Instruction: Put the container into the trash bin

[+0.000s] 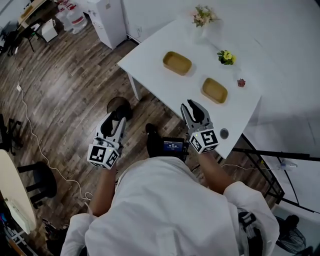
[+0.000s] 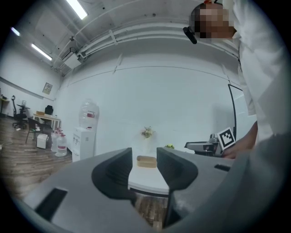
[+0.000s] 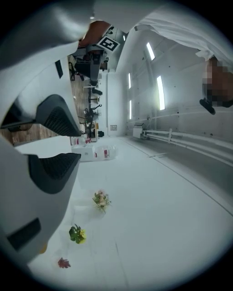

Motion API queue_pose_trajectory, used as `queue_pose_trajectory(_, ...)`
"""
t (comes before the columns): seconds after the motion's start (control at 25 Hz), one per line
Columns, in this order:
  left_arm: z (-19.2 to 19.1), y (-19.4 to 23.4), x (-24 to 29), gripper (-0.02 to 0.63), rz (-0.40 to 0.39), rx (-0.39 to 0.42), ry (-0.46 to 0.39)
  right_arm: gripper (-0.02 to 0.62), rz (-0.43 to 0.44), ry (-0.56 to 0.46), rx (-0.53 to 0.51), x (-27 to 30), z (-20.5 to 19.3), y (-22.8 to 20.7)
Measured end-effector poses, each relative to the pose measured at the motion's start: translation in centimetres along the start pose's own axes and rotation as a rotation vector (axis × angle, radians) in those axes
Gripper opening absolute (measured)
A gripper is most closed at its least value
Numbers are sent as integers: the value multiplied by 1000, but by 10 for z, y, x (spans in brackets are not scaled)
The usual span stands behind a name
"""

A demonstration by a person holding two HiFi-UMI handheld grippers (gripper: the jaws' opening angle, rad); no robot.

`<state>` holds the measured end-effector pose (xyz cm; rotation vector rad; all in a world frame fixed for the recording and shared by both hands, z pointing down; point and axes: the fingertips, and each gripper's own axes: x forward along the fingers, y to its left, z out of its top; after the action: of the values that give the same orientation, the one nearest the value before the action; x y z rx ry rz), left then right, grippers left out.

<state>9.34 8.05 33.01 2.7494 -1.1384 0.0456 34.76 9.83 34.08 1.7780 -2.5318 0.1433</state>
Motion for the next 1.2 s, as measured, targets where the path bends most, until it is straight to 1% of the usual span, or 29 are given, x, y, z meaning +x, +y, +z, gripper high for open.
queue_pose_trajectory(0.12, 3, 21, 33, 168, -1, 8, 18, 135, -5, 5, 21, 36, 0, -27)
queue_pose_trajectory(0.2, 7, 35, 56, 168, -2, 4, 26, 135, -25, 15, 62, 58, -2, -50)
queue_pose_trajectory(0.32, 14, 52, 91, 169, -5, -12, 28, 135, -77, 43, 145, 85, -8, -91)
queue_pose_trajectory(0.4, 16, 62, 110, 167, 1, -19, 41, 135, -112, 69, 175, 100, -15, -116)
queue_pose_trajectory(0.56, 23, 78, 136, 167, 18, 3, 52, 135, -167, 128, 258, 131, -31, -163)
queue_pose_trajectory(0.68, 21, 92, 151, 167, 35, 7, 54, 135, -216, 186, 358, 147, -52, -195)
queue_pose_trajectory(0.8, 17, 105, 162, 167, 57, -7, 58, 135, -234, 265, 452, 163, -74, -219)
queue_pose_trajectory(0.84, 16, 109, 164, 167, 65, -8, 58, 135, -236, 291, 496, 168, -83, -226)
queue_pose_trajectory(0.96, 13, 122, 164, 169, 92, -1, 55, 135, -257, 331, 691, 183, -111, -247)
queue_pose_trajectory(1.0, 12, 127, 163, 167, 106, -3, 54, 135, -268, 352, 729, 187, -119, -253)
queue_pose_trajectory(1.12, 7, 142, 158, 167, 151, -18, 50, 137, -292, 447, 803, 193, -146, -264)
queue_pose_trajectory(1.2, 3, 148, 154, 167, 174, -26, 46, 140, -288, 509, 855, 193, -165, -265)
